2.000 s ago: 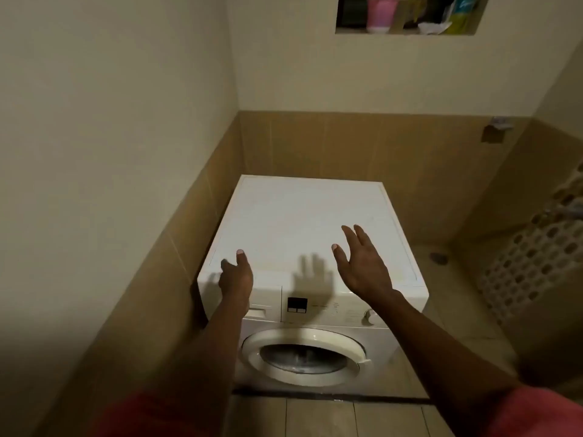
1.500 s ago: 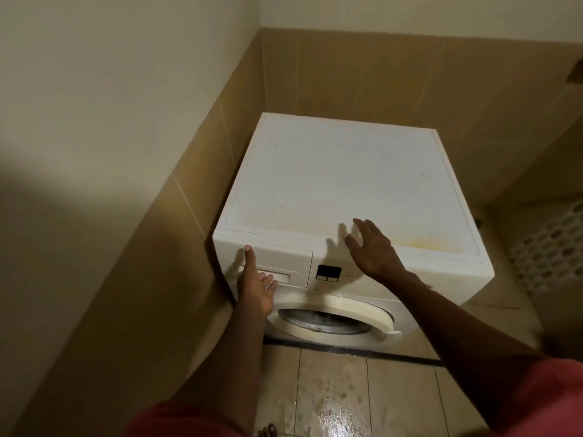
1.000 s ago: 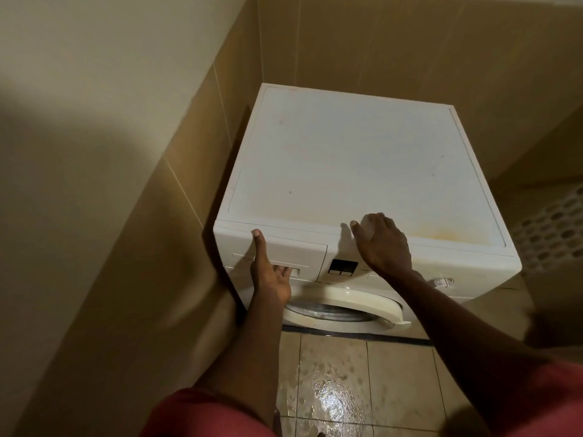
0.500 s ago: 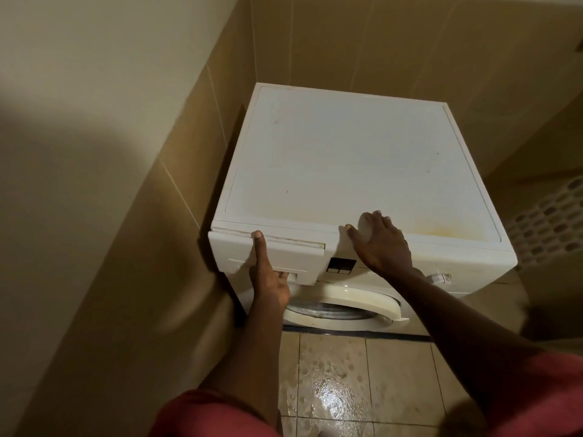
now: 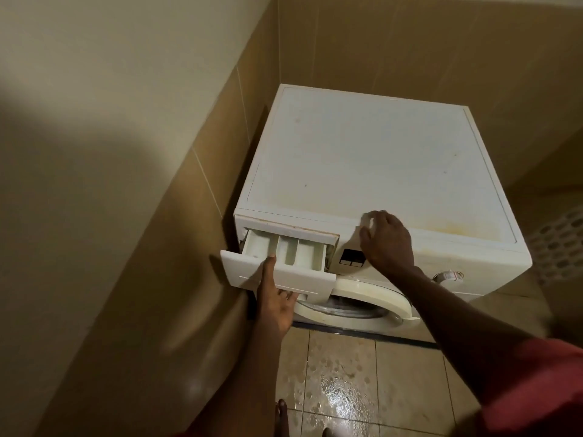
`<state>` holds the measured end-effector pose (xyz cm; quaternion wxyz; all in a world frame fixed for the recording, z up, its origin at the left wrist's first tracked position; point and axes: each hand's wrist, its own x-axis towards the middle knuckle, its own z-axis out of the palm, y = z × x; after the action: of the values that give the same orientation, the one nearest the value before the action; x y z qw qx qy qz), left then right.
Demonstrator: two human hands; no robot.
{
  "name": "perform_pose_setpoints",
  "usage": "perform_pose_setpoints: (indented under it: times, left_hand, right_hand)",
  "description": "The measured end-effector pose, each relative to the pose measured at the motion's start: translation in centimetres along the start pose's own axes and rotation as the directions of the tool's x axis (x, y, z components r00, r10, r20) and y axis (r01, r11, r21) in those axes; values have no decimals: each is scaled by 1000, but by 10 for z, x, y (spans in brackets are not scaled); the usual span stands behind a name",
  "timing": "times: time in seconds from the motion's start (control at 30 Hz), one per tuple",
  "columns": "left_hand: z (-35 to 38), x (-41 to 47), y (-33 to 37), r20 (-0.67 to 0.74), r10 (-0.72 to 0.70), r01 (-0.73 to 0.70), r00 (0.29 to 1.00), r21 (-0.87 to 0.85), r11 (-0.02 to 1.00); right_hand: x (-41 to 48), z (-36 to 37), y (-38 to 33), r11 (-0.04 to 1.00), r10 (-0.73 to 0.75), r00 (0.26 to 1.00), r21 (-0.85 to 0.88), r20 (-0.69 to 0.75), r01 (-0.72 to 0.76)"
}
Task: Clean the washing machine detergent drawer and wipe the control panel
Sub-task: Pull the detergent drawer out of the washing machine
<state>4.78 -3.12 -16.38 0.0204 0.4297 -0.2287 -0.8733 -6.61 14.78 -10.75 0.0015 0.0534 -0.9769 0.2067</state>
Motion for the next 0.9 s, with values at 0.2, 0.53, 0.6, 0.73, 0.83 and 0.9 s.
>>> perform_pose_setpoints:
  times: [0.2, 0.53, 0.6, 0.73, 0.83, 0.9]
  left_hand:
    - [-13, -15, -3, -13, 23, -22, 1000, 39, 999]
    - [-41, -40, -10, -4, 23, -23, 1000, 54, 998]
    - [-43, -42, -10, -16, 19, -18, 1000, 71, 997]
    - [-44, -43, -7, -10, 8, -7, 1000, 96, 995]
    - [-46, -41, -6, -12, 5, -3, 1000, 121, 993]
    - [-48, -39, -6, -7, 1, 0, 1000, 129, 992]
  right_hand:
    - [-20, 16, -41, 967, -250, 968, 67, 35, 247]
    - [-44, 53, -74, 922, -382, 893, 30, 239, 387]
    - [-47, 59, -77, 929, -353, 882, 3, 313, 371]
    - [-48, 62, -82, 939, -306, 844, -3, 440, 343]
    - [-43, 63, -87, 925, -306, 824, -55, 477, 375]
    - [-41, 63, -90, 925, -274, 820, -95, 503, 368]
